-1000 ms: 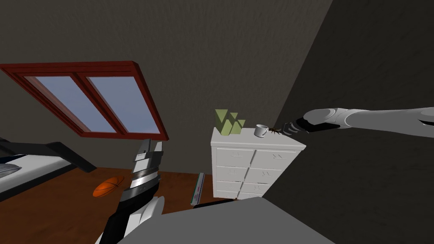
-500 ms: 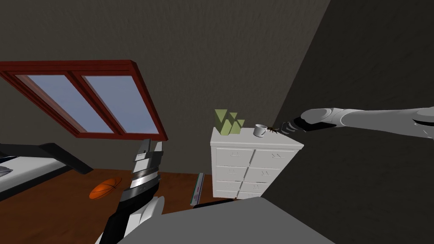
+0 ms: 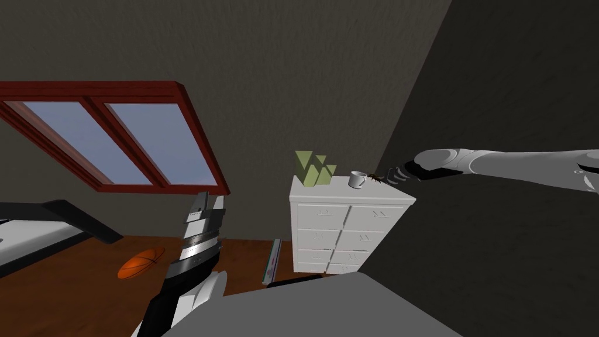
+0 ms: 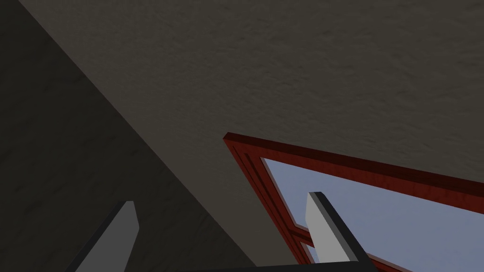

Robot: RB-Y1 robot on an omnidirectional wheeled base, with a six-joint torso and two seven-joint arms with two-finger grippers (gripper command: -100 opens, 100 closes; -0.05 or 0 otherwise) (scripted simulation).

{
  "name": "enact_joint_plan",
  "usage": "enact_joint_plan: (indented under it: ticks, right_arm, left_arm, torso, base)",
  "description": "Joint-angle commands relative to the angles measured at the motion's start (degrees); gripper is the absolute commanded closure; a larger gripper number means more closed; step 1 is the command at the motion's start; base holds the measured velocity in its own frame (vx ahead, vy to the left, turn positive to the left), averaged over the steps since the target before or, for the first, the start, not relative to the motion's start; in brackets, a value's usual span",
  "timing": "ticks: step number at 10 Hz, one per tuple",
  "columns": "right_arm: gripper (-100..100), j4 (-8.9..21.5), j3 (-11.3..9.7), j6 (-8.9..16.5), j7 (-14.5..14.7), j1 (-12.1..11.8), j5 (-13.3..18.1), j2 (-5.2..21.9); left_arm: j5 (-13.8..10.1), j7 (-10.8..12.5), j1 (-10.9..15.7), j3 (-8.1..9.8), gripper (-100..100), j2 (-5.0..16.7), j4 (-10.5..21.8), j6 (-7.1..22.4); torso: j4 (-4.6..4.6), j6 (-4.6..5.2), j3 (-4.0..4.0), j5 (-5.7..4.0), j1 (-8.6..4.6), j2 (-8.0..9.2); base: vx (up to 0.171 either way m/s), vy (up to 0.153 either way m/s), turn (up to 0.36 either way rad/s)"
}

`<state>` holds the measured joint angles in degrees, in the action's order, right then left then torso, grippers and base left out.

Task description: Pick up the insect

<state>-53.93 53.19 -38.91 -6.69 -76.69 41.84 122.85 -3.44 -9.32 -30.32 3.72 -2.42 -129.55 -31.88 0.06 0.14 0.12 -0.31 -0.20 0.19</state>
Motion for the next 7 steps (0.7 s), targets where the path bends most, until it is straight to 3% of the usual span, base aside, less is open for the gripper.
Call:
enact_joint_plan:
  ticks: [1,3,4,6,7]
  right_arm:
    - [100,-0.08,2.86,-0.72,-1.67,-2.71,2.86,-0.10]
    - [100,-0.08,5.58,-0.72,-1.67,-2.71,3.25,-0.10]
    - [100,0.03,7.35,-1.48,-3.08,-4.92,6.11,-0.25]
    - [100,0.03,10.43,-1.48,-3.08,-5.51,6.11,-0.25]
    - [100,0.14,12.48,-2.25,-4.48,-8.31,8.24,-0.40]
  left_arm:
    - [0.00,0.00,0.00,0.00,0,0.00,0.00,0.00]
    - [0.00,0.00,0.00,0.00,0,0.00,0.00,0.00]
    - [0.00,0.00,0.00,0.00,0,0.00,0.00,0.00]
    - [0.00,0.00,0.00,0.00,0,0.00,0.00,0.00]
    - [0.00,0.00,0.00,0.00,0,0.00,0.00,0.00]
  torso:
    - [0.00,0.00,0.00,0.00,0.00,0.00]
    - [0.00,0.03,0.01,0.00,-0.02,0.02]
    - [-0.01,-0.03,0.00,0.03,0.04,0.00]
    - [-0.02,0.03,-0.01,0.02,0.00,0.01]
    - [-0.01,-0.03,-0.01,0.06,0.05,-0.01]
  base:
    - [0.000,-0.002,-0.036]
    - [-0.002,0.001,-0.019]
    - [-0.002,-0.001,-0.023]
    - [-0.003,0.001,-0.027]
    - [-0.001,-0.003,-0.033]
